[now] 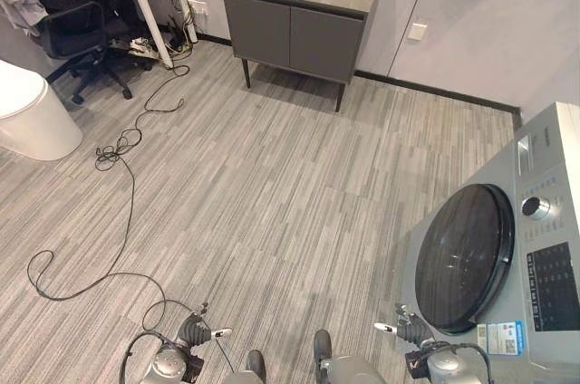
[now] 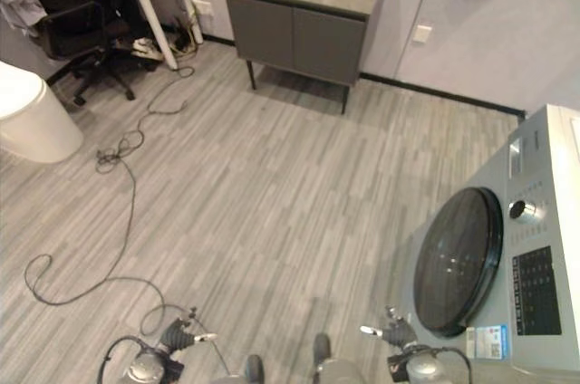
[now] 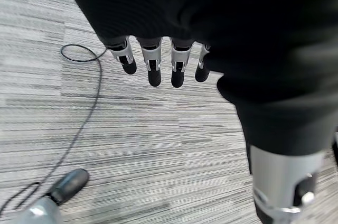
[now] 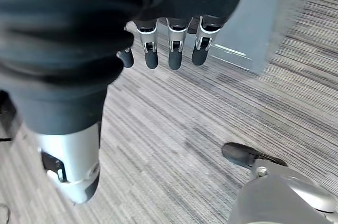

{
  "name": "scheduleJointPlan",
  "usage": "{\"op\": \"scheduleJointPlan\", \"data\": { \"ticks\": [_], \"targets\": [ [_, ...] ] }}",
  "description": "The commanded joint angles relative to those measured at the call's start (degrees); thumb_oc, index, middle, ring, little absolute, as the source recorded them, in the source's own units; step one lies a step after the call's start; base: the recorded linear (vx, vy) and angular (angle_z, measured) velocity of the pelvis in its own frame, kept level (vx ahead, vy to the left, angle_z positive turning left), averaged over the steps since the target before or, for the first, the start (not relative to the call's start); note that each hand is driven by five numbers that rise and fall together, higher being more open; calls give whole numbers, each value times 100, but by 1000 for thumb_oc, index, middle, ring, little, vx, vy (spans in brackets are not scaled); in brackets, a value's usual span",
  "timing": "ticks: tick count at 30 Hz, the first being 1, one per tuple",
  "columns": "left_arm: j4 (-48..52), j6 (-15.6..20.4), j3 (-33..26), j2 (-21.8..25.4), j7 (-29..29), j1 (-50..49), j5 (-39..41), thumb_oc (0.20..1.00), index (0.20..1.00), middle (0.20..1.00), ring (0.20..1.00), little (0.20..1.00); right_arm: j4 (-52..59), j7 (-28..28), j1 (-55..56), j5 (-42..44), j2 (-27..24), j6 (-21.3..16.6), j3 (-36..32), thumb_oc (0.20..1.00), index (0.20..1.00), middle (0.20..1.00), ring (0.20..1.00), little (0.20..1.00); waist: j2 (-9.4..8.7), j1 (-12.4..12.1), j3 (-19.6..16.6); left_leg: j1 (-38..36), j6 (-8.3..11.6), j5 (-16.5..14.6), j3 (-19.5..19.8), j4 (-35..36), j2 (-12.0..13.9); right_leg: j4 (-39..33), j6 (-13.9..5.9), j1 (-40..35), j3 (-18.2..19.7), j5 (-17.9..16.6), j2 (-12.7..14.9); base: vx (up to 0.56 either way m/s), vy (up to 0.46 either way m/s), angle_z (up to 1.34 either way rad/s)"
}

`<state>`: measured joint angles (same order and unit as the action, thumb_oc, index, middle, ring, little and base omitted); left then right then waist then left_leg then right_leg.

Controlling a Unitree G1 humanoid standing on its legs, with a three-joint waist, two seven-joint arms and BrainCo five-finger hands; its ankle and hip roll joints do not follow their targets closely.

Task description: Put brush and paste in cup on sink, flatten towel.

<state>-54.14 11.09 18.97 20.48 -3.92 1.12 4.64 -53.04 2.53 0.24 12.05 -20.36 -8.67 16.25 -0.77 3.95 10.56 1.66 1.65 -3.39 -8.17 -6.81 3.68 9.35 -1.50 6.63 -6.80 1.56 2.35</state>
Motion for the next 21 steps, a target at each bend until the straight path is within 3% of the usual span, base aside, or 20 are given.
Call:
{"op": "scheduleJointPlan", "data": {
  "ticks": [1, 4, 8, 11, 21],
  "targets": [
    [484, 283, -30, 132, -258, 94, 198, 1000, 1000, 1000, 1000, 1000, 489, 181, -81, 130, -145, -293, -133, 1000, 1000, 1000, 1000, 1000, -228, 88, 146, 615, 34, -445, -126, -1499, 65, 1226, -449, 178, 217, 467, 261, -59, 26, -4],
    [705, 390, -36, 122, -373, 181, 423, 1000, 1000, 1000, 1000, 1000, 433, 105, -214, 661, 0, -370, -159, 1000, 1000, 1000, 1000, 1000, -229, 53, 230, 773, -46, -850, -255, -2047, 175, 1922, -518, 494, 191, 673, 384, -45, 30, -5],
    [814, 508, -72, 70, -608, 317, 534, 1000, 1000, 1000, 1000, 1000, 528, 200, -276, 1234, 203, -493, -239, 1000, 1000, 1000, 1000, 1000, -240, 44, 309, 962, -99, -1310, -281, -2796, 284, 2585, -465, 680, 169, 1030, 488, 3, 13, -9],
    [549, 365, 56, -9, -612, 452, 423, 1000, 1000, 1000, 1000, 1000, 86, 555, -469, 876, 290, -320, -122, 1000, 1000, 1000, 1000, 1000, -225, 38, 317, 904, -155, -1460, -304, -2958, 284, 2676, -436, 629, 190, 1111, 493, 48, 25, -2],
    [318, 324, 275, -64, -552, 393, 277, 1000, 1000, 1000, 1000, 1000, -89, 548, -501, 588, 330, -270, 131, 1000, 1000, 1000, 1000, 1000, -243, -32, 167, 571, -191, -1134, -313, -2359, 104, 1825, -535, 197, 214, 734, 475, 71, 45, -1]
  ]
}}
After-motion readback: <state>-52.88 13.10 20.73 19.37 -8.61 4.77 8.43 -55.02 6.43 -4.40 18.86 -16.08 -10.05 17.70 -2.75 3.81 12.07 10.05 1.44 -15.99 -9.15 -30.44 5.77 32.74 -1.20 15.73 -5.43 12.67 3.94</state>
